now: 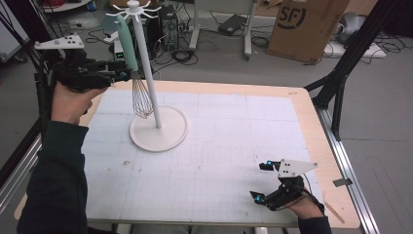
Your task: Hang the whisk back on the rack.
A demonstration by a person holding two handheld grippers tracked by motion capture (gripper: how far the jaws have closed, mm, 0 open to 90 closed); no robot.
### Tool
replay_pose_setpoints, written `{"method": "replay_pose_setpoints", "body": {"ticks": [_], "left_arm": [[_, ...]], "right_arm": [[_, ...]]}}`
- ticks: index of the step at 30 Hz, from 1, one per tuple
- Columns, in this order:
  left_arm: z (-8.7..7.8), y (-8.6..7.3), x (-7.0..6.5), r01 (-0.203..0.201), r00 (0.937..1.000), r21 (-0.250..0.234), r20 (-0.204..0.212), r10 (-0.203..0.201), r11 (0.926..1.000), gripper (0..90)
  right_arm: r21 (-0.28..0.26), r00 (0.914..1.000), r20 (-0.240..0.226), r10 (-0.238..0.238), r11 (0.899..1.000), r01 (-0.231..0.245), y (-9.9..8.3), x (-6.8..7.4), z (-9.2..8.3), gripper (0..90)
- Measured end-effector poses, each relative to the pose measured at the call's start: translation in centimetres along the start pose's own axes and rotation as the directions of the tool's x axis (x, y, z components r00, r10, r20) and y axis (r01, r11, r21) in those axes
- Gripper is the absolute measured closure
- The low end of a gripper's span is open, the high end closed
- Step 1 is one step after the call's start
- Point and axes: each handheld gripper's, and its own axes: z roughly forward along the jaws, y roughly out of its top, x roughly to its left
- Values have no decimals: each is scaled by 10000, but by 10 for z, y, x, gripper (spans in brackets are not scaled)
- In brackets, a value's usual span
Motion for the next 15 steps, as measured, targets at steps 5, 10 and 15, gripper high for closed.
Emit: {"method": "replay_pose_setpoints", "body": {"ticks": [5,10,15], "left_arm": [[-5,-10,-6,-190,9995,-99,257,193,9998,369],[-12,-19,-10,-351,9989,-109,315,354,9993,173],[-12,-28,-15,-472,9975,60,522,468,9989,17]], "right_arm": [[-108,10000,-6,59,9999,-59,1,1,-2,5],[-223,10000,-74,45,9997,-47,2,1,-1,5],[-335,9999,-119,54,9994,-58,4,2,-1,5]]}}
